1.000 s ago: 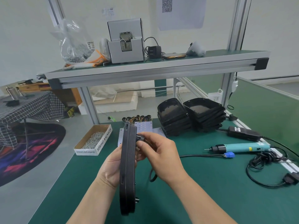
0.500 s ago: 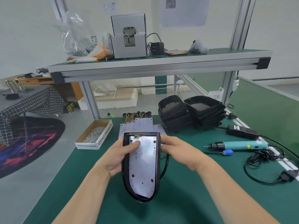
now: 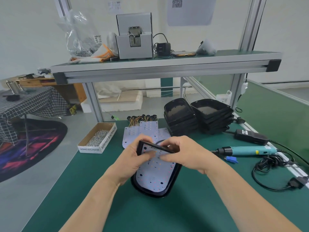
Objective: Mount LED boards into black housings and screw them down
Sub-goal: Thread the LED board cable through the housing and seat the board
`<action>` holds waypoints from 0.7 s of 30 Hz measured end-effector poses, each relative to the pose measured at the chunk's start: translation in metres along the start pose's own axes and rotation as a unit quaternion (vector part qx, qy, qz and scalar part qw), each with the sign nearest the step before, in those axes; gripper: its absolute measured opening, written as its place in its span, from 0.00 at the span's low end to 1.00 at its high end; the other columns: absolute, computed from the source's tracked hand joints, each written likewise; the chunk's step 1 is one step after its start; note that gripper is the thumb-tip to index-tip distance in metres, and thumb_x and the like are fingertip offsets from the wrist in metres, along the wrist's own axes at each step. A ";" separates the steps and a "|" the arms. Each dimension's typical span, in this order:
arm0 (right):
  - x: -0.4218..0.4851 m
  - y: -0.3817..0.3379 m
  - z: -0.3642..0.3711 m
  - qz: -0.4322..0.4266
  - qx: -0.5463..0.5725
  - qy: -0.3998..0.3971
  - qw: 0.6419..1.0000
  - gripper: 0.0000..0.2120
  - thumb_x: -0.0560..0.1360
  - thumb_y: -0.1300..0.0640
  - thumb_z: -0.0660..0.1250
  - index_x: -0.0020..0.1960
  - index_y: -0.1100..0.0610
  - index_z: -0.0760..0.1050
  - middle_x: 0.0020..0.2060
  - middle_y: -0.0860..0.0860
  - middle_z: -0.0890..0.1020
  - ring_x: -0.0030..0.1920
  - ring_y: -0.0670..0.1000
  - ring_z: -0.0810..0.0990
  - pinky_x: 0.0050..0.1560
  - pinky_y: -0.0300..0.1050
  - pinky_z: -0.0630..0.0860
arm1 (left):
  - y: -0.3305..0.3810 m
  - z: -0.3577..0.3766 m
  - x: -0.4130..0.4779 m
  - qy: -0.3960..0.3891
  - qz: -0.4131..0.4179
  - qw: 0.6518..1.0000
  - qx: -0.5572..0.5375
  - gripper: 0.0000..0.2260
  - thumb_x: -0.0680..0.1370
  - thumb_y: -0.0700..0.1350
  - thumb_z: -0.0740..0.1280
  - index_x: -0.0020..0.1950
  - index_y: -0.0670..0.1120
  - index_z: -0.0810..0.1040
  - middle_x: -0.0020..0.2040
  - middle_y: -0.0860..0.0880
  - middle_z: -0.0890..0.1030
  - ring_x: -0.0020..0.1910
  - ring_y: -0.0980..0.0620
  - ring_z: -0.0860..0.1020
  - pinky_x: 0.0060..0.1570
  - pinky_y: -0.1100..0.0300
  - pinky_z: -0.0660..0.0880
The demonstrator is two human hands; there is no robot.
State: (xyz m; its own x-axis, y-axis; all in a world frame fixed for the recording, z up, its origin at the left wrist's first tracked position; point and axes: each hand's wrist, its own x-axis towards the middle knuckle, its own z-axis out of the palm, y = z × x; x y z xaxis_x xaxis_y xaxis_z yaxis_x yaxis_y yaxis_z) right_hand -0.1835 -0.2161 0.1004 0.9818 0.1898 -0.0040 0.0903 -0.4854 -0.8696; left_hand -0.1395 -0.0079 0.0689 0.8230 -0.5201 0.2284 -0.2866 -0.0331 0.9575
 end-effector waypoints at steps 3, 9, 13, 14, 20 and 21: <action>0.000 0.006 0.007 -0.049 -0.073 0.069 0.994 0.09 0.74 0.54 0.75 0.54 0.48 0.83 0.39 0.56 0.82 0.36 0.47 0.72 0.41 0.45 0.69 | -0.003 0.002 0.000 0.004 0.010 1.000 0.008 0.07 0.75 0.43 0.70 0.51 0.52 0.76 0.42 0.54 0.75 0.42 0.55 0.71 0.45 0.67 0.68; -0.007 0.002 0.010 -0.080 -0.141 0.082 0.983 0.09 0.75 0.53 0.73 0.55 0.49 0.83 0.31 0.47 0.78 0.32 0.46 0.73 0.39 0.44 0.73 | -0.012 0.006 -0.005 0.035 0.010 0.999 -0.010 0.08 0.75 0.44 0.71 0.51 0.55 0.77 0.41 0.55 0.76 0.43 0.54 0.72 0.46 0.68 0.70; -0.006 -0.004 0.006 -0.073 -0.190 0.084 0.975 0.11 0.76 0.50 0.72 0.58 0.48 0.83 0.33 0.46 0.79 0.36 0.50 0.76 0.40 0.45 0.72 | -0.013 0.013 -0.003 0.059 0.023 0.998 -0.011 0.08 0.75 0.44 0.70 0.50 0.56 0.77 0.41 0.57 0.76 0.42 0.57 0.73 0.45 0.69 0.71; -0.007 -0.004 0.005 -0.074 -0.202 0.085 0.973 0.11 0.77 0.50 0.71 0.58 0.48 0.82 0.33 0.47 0.79 0.37 0.50 0.75 0.40 0.45 0.71 | -0.012 0.014 -0.003 0.060 0.021 0.998 -0.010 0.09 0.74 0.44 0.70 0.50 0.56 0.77 0.41 0.57 0.77 0.42 0.57 0.73 0.45 0.69 0.71; -0.012 -0.003 0.002 -0.041 -0.174 0.095 0.979 0.12 0.75 0.49 0.74 0.58 0.46 0.82 0.41 0.47 0.82 0.38 0.47 0.77 0.39 0.40 0.73 | -0.007 0.010 0.000 0.017 0.003 1.000 0.005 0.09 0.74 0.45 0.71 0.52 0.55 0.77 0.43 0.52 0.76 0.43 0.52 0.73 0.48 0.62 0.70; -0.013 -0.002 0.002 -0.039 -0.181 0.102 0.977 0.13 0.74 0.49 0.74 0.58 0.46 0.82 0.39 0.45 0.81 0.37 0.44 0.75 0.37 0.37 0.70 | -0.007 0.011 0.000 0.016 0.003 1.000 0.005 0.09 0.74 0.45 0.71 0.52 0.54 0.77 0.43 0.51 0.76 0.43 0.52 0.73 0.48 0.61 0.70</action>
State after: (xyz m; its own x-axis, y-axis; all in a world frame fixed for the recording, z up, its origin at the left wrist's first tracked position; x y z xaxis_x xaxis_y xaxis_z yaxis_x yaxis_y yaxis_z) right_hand -0.1964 -0.2159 0.1007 0.9791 0.0831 0.1859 0.1838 -0.7533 -0.6315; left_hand -0.1428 -0.0167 0.0604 0.8366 -0.4927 0.2393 -0.2963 -0.0395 0.9543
